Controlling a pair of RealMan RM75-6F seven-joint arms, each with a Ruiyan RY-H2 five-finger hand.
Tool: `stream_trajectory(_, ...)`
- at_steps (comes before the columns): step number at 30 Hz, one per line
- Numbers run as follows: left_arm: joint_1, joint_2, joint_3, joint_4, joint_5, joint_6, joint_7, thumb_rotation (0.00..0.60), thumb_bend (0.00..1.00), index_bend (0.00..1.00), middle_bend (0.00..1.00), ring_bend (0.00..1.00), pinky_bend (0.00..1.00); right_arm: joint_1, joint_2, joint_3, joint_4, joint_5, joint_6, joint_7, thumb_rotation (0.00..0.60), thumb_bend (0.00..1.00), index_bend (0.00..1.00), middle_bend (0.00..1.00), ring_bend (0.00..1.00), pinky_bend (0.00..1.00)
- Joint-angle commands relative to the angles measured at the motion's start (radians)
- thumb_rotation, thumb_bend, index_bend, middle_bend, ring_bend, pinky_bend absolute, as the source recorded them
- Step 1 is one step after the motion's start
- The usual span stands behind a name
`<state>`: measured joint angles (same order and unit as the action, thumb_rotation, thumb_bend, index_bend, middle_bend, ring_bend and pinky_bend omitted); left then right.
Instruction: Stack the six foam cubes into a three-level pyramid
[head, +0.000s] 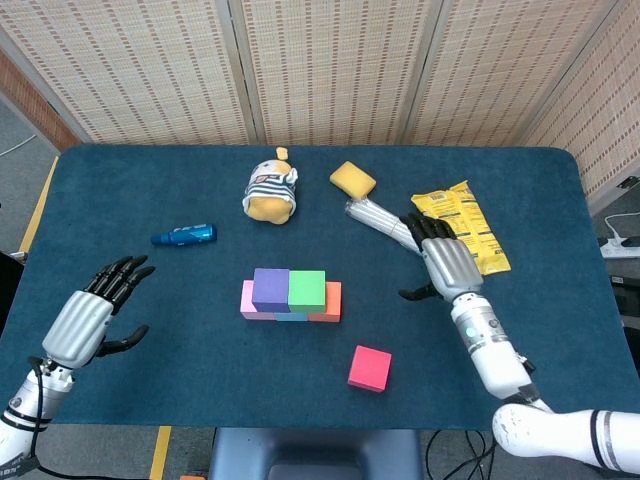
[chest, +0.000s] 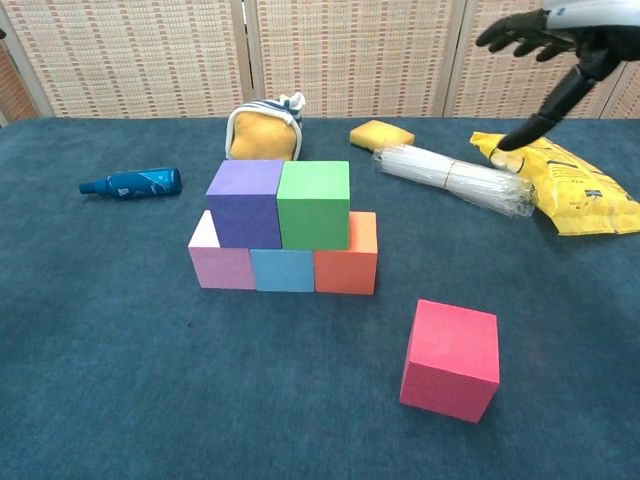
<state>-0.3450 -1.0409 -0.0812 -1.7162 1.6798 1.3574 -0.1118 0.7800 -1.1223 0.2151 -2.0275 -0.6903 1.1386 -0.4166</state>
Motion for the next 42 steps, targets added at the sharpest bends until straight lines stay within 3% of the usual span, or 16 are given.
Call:
stream_trajectory(1, -0.006, 0.005, -0.002, -0.043, -0.026, -0.009, 0.056, 0.6, 0.3, 0.1, 0.04, 0.0, 0.15, -0.124, 0.092, -0.117, -0.039, -0.231, -0.069, 0.122, 0.6, 0.12, 0.16, 0.17, 0.04, 0.16)
stream_trajectory(7, 0.001, -0.011, 0.003, -0.04, -0.091, -0.034, 0.063, 0.6, 0.3, 0.1, 0.03, 0.0, 0.15, -0.17, 0.06, -0.206, -0.057, -0.373, -0.108, 0.12, 0.6, 0.12, 0.18, 0.19, 0.05, 0.16)
stream_trajectory(14, 0.009, -0.035, 0.014, 0.003, -0.133, -0.053, 0.015, 0.6, 0.3, 0.08, 0.02, 0.0, 0.15, -0.181, -0.059, -0.259, -0.055, -0.402, -0.11, 0.01, 0.6, 0.11, 0.2, 0.2, 0.06, 0.16)
stream_trajectory(21, 0.017, -0.052, 0.024, 0.056, -0.15, -0.061, -0.049, 0.6, 0.29, 0.07, 0.01, 0.0, 0.15, -0.174, -0.202, -0.26, -0.038, -0.338, -0.073, -0.124, 0.6, 0.08, 0.11, 0.2, 0.06, 0.16)
stream_trajectory(29, 0.022, -0.067, 0.03, 0.098, -0.147, -0.057, -0.106, 0.6, 0.3, 0.07, 0.0, 0.0, 0.15, -0.156, -0.336, -0.234, 0.007, -0.249, -0.043, -0.2, 0.6, 0.07, 0.11, 0.2, 0.06, 0.16)
stream_trajectory(38, 0.027, -0.066, 0.034, 0.109, -0.135, -0.043, -0.135, 0.6, 0.3, 0.07, 0.0, 0.0, 0.15, -0.147, -0.383, -0.226, 0.062, -0.185, 0.006, -0.273, 0.6, 0.07, 0.12, 0.2, 0.06, 0.16)
stream_trajectory(42, 0.028, -0.068, 0.032, 0.108, -0.136, -0.039, -0.137, 0.6, 0.29, 0.07, 0.0, 0.0, 0.15, -0.146, -0.391, -0.228, 0.078, -0.176, 0.009, -0.282, 0.6, 0.07, 0.19, 0.2, 0.07, 0.19)
